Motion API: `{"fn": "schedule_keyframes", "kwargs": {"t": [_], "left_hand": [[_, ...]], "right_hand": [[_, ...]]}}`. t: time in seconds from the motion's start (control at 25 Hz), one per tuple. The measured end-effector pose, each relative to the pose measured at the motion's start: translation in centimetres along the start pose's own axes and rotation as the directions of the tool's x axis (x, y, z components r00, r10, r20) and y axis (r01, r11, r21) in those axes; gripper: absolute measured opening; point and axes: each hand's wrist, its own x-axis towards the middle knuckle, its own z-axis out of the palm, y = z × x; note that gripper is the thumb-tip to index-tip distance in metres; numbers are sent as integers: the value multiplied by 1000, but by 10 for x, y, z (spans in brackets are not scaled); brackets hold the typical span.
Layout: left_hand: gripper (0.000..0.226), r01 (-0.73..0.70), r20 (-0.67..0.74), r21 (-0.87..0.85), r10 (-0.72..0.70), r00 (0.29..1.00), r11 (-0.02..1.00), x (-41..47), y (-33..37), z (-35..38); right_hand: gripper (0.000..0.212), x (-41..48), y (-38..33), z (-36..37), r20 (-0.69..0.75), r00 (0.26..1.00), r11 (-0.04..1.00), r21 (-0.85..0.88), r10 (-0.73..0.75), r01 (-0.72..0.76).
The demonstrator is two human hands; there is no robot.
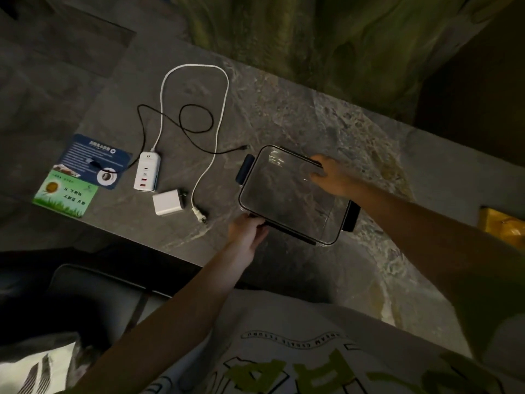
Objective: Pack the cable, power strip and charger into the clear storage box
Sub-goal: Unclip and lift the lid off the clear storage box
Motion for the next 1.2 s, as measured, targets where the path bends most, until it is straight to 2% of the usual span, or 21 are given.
{"fn": "schedule_keyframes", "kwargs": {"t": [0.24,0.32,0.44,0.6,0.76,0.84,0.96,1.08,1.2], "left_hand": [[25,-87,127,114,72,989,990,12,19,10],[37,-133,165,163,106,981,978,22,24,13],[54,-144,110,301,115,987,943,33,29,22],[37,-96,91,385,66,994,918,41,33,36],[5,-175,152,490,114,982,854,45,40,52],[13,-193,171,524,120,978,830,46,44,60],[13,-180,152,553,114,982,814,45,52,67],[13,-182,157,575,111,981,798,40,58,66],[6,-187,210,605,71,975,774,38,59,56]], "right_hand": [[48,-25,26,9,-112,985,986,119,128,-115],[43,-44,33,15,-156,971,973,177,178,-150],[38,-68,45,33,-185,947,930,312,261,-195],[37,-85,58,51,-208,885,833,475,418,-282],[35,-100,69,66,-221,824,742,595,522,-310],[35,-109,70,71,-213,799,706,626,562,-330],[29,-117,66,78,-184,795,656,684,578,-318],[23,-117,63,84,-64,832,532,795,552,-292],[27,-117,69,82,93,842,316,900,532,-299]]}}
